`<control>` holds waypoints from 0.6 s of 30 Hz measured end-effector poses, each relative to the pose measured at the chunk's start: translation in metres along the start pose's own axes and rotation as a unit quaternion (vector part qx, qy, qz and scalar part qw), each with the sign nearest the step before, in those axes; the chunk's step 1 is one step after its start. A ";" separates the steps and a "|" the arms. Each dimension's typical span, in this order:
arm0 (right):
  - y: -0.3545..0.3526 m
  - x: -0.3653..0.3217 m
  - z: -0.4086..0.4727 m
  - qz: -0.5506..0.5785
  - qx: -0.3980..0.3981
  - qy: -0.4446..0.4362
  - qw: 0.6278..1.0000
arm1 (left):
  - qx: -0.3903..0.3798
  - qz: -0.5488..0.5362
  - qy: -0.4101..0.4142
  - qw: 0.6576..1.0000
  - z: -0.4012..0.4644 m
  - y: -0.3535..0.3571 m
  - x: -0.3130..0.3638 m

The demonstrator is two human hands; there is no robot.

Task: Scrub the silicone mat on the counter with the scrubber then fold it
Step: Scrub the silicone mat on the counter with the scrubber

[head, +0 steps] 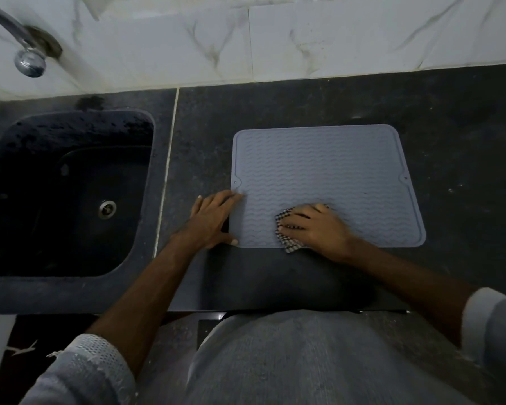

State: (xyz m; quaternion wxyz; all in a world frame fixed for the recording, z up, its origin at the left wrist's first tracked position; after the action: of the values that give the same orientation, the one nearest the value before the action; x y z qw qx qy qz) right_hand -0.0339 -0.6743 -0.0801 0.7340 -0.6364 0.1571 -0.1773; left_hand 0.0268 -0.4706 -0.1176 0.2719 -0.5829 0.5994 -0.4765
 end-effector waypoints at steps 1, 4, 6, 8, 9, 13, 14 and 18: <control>0.000 0.004 -0.009 -0.005 -0.002 -0.001 1.000 | 0.001 0.003 0.001 1.000 0.000 0.000 0.001; -0.002 0.011 -0.013 0.000 -0.013 0.005 1.000 | 0.002 0.003 0.005 1.000 0.001 0.000 0.002; -0.004 0.010 0.002 0.009 -0.008 0.008 1.000 | 0.000 0.003 0.009 1.000 0.001 -0.001 0.002; -0.003 0.002 0.025 0.015 -0.003 0.004 1.000 | -0.002 0.005 0.011 1.000 0.002 -0.002 0.003; -0.001 -0.003 0.038 0.019 -0.006 0.000 1.000 | -0.001 0.007 0.012 1.000 0.002 -0.002 0.003; 0.007 -0.012 0.047 0.032 -0.025 -0.007 0.999 | 0.002 0.005 0.014 1.000 0.000 -0.002 0.002; 0.006 -0.008 0.038 0.035 -0.019 -0.005 0.999 | 0.003 0.005 0.015 1.000 0.000 -0.001 0.001; 0.002 0.007 0.001 0.037 -0.012 -0.005 0.999 | 0.005 0.008 0.012 1.000 -0.001 0.000 0.000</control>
State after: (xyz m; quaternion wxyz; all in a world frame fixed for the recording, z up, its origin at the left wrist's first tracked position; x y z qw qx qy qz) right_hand -0.0269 -0.6770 -0.0817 0.7329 -0.6401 0.1794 -0.1450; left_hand 0.0263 -0.4707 -0.1170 0.2713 -0.5709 0.6045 -0.4849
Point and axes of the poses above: each hand's wrist, its own z-axis towards the middle knuckle, its own y-axis out of the palm, x = y × z, the point moved 7 cm from there along z, towards the middle knuckle, and after that the axes turned 12 degrees about -y, right-handed, at the moved point
